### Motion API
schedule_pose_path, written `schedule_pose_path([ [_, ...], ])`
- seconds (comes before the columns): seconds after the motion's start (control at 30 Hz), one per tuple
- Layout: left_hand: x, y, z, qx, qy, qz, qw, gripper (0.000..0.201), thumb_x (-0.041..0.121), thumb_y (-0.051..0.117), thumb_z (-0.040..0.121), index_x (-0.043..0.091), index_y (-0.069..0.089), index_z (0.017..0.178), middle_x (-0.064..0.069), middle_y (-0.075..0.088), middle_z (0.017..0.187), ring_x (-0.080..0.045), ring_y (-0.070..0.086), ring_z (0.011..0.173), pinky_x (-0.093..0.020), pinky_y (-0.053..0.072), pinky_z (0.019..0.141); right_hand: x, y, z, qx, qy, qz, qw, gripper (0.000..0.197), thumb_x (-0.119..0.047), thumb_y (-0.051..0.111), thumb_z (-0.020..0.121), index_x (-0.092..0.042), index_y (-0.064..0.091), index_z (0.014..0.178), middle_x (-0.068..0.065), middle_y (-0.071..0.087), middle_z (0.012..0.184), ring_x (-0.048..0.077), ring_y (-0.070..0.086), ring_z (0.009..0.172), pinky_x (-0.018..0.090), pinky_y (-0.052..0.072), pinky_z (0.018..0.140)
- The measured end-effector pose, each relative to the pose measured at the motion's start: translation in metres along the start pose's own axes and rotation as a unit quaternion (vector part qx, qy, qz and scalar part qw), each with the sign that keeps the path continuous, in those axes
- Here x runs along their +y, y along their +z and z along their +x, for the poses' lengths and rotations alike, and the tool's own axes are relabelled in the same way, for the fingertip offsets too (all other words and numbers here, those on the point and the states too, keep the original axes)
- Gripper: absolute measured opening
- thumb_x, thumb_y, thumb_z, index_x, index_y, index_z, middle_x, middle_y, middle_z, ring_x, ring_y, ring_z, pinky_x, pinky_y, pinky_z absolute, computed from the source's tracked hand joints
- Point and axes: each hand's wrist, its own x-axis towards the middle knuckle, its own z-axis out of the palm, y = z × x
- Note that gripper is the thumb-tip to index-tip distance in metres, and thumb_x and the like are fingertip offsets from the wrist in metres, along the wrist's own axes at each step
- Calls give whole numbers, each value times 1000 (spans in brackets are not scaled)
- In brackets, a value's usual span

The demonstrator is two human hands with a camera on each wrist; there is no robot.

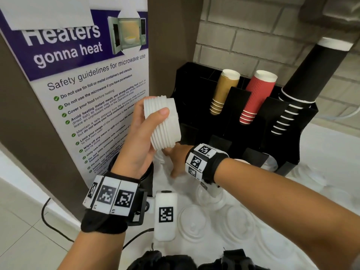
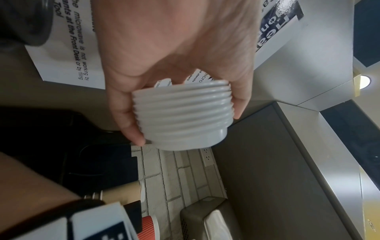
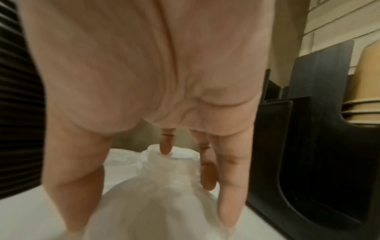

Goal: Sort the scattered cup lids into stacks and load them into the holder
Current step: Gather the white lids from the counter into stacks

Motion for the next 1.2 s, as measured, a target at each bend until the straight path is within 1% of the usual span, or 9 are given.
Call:
schedule_pose_path([
  [0.1,2,1,0,2,1,-3,1000,72,42,73,62,21,49,128,8,67,98,-9,67,88,-29,55,65,4,-3,1,-29,12,14,999,100,-47,75,69,-28,15,147,16,34,137,33,54,113,42,53,89],
  [0.27,0,2,0,4,1,7,1000,72,42,72,64,18,47,127,3,63,99,-16,63,90,-34,53,65,21,-21,-13,-30,0,95,995,89,-45,72,70,-25,28,144,4,58,121,23,61,104,39,55,89],
  [0.47,-4,3,-1,-1,-2,21,1000,69,44,72,60,24,50,122,12,66,93,-5,66,86,-26,53,63,58,-42,-50,55,-10,263,963,75,-39,71,75,-36,29,137,2,57,117,20,61,99,36,55,85],
  [0.53,-7,5,-2,-5,0,19,1000,65,43,72,60,25,50,118,14,67,91,-4,66,85,-25,53,62,68,-43,-65,134,-29,374,917,58,-32,70,81,-33,42,131,1,57,115,16,60,94,27,54,75],
  [0.6,-10,7,-2,-6,-2,18,1000,62,42,72,60,25,51,115,10,67,96,-7,65,89,-27,55,66,69,-41,-81,208,-60,526,822,44,-27,69,83,-36,51,122,1,58,115,17,60,100,29,54,75],
  [0.67,-13,10,-2,-13,-12,21,1000,63,42,73,60,25,51,116,5,64,106,-11,64,95,-29,54,68,66,-33,-97,252,-125,636,718,45,-25,68,79,-36,55,120,6,59,117,21,61,105,36,56,82],
  [0.73,-15,13,-3,-26,-29,26,999,63,43,73,59,28,52,116,4,63,108,-12,63,97,-30,53,69,60,-25,-110,275,-192,666,667,52,-25,67,75,-34,55,124,11,56,123,24,61,107,38,55,84],
  [0.97,-22,20,-7,-50,-37,40,997,65,41,72,62,23,50,121,-4,62,113,-22,62,103,-42,52,79,43,-17,-122,302,-235,607,696,55,-21,67,73,-28,52,125,4,56,123,26,56,113,44,51,94],
  [1.2,-23,23,-7,-48,-32,35,998,63,41,72,62,25,50,119,4,66,106,-16,64,99,-36,54,75,40,-16,-122,315,-219,619,685,54,-19,74,71,-29,53,120,3,56,120,26,56,112,49,52,92],
])
